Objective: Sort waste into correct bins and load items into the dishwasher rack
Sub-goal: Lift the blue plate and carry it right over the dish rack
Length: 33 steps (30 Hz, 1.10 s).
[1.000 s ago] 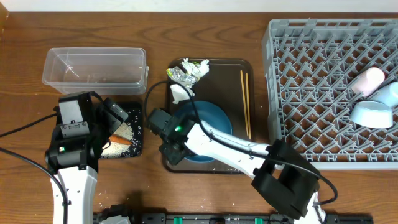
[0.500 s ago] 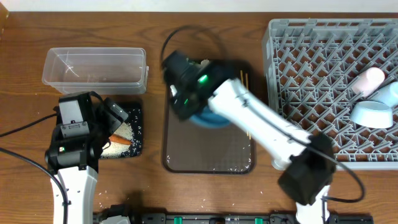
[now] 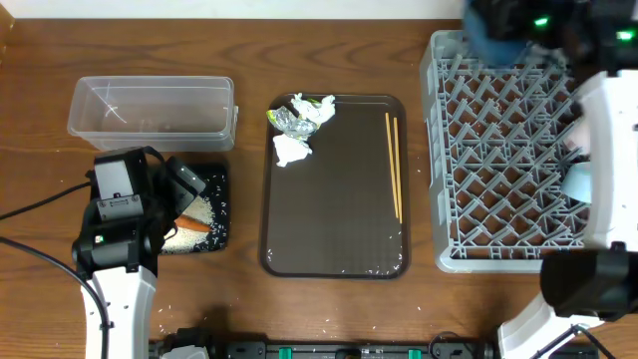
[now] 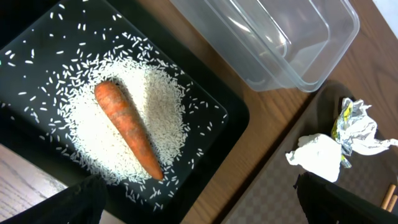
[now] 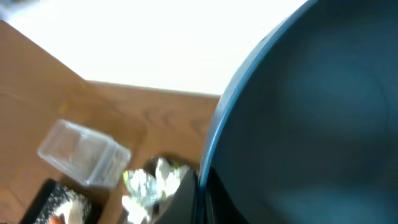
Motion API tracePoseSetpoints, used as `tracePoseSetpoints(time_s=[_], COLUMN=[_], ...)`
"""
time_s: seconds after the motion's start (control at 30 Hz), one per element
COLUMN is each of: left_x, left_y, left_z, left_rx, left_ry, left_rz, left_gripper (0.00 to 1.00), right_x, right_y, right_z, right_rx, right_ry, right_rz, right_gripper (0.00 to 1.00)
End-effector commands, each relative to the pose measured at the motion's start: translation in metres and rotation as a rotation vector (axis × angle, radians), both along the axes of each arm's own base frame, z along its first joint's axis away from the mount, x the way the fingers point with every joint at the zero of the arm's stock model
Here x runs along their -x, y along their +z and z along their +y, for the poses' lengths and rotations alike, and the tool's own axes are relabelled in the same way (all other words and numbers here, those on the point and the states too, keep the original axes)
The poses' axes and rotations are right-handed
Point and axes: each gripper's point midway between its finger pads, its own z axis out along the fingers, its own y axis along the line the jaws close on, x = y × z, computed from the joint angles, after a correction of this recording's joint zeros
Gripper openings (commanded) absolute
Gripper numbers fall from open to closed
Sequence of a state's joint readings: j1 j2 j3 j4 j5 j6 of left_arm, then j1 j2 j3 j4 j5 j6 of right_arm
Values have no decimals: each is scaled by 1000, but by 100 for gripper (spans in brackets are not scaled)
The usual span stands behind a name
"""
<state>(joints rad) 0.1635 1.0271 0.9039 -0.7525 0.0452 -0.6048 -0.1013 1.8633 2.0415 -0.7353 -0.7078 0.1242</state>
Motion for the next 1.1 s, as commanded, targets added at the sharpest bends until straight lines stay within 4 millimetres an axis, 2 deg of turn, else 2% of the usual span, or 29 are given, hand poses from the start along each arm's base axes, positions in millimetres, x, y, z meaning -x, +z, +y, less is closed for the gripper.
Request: tracePoseSetpoints(time_s=[0.0,0.1,0.2,0.37,0.53,0.63,0.73,0.9,1.07], left_x=[-3,-3,-3,-3,-3,-3,-3,-3,-3], left_y=[7,7,7,7,7,7,7,7,7], left_z=[4,4,4,4,4,4,4,4,4], left_rx=[-16,-16,-16,-16,-16,-16,-16,-16,-16], left_ry=[9,9,9,9,9,9,9,9,9], left_rz=[-13,-13,-13,-13,-13,-13,-13,-13,-12], left_gripper=[100,100,100,100,100,100,100,100,100], right_x=[-4,-28,-41,-54,-67,-70,-71,-67,-61], right_y=[-12,-34,-49,-59,-93,-107,-111,-109,-116], right_z=[-1,-27,-36,-29,-31,-34,-42,-69,-98], right_rx=[-165,-238,-276,-398,-432,-460,-472,-518,-553], right_ry=[143,71,95,207,191,172,152,116,51], right_rz=[15,54,46,44,110,156,173,199,252], right_gripper=[1,1,1,1,1,1,1,1,1])
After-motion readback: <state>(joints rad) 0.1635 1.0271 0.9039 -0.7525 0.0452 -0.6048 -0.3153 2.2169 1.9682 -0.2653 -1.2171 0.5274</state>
